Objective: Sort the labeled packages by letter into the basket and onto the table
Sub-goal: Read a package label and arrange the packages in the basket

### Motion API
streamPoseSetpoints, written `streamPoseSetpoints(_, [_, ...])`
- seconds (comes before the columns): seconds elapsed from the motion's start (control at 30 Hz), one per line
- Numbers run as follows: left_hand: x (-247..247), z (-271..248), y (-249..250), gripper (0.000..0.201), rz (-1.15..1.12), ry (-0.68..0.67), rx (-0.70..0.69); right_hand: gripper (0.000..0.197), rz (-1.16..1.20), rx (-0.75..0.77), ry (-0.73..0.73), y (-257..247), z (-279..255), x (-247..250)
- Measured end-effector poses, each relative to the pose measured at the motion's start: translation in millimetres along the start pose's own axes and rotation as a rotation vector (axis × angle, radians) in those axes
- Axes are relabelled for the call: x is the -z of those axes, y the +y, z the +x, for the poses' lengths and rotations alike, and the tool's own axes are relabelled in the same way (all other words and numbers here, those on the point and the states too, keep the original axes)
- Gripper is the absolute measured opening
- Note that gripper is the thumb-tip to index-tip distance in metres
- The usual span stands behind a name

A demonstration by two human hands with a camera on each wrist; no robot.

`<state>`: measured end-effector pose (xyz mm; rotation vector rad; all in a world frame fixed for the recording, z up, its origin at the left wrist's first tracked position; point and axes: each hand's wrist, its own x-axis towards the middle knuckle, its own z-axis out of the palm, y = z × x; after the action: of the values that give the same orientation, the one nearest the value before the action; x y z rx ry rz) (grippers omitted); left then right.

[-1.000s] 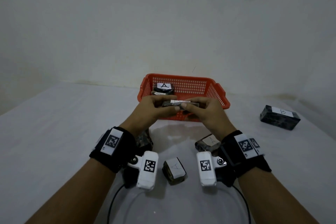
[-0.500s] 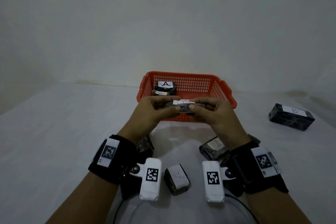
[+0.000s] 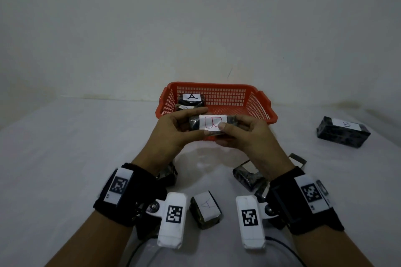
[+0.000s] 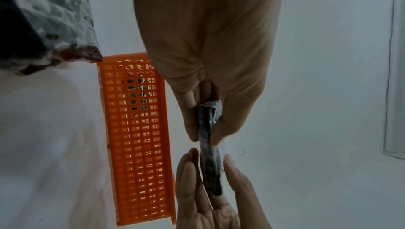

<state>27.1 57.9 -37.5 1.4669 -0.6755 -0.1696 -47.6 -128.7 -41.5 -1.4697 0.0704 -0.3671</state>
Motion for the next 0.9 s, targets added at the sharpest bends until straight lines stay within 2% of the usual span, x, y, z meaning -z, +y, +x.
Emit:
streamPoseSetpoints(0.13, [-2.9, -0.4, -2.2, 0.033, -0.080, -0.002, 0.050, 0.029, -0.008, 0.032, 0.050, 0.6, -1.0, 0.1])
streamPoseSetpoints(0.3, [-3.8, -0.6, -4.0, 0.022, -0.035, 0.026, 0.029, 0.033, -0.012, 0.029, 0.060, 3.6, 0.9, 1.4])
streamPoseSetpoints(0.43, [-7.8, -1.3, -6.3, 0.022, -0.008, 0.031, 0.022, 0.032, -0.029, 0.020, 0.031, 6.8, 0.8, -1.7])
streamPoseSetpoints(0.57, [-7.8, -0.6, -6.3, 0.024, 0.029, 0.022, 0.042, 0.031, -0.071, 0.051, 0.066, 8.3, 0.8, 0.5])
streamPoseSetpoints(0.73, [-5.5, -1.1, -3.2, 0.024, 0.060, 0.002, 0.041, 0.021, -0.074, 0.071, 0.126, 5.0, 1.8, 0.9])
streamPoseSetpoints(0.9, [-7.6, -2.7, -1.6, 0.027, 0.094, -0.027, 0.042, 0.021, -0.125, 0.089, 0.116, 4.1, 0.6, 2.1])
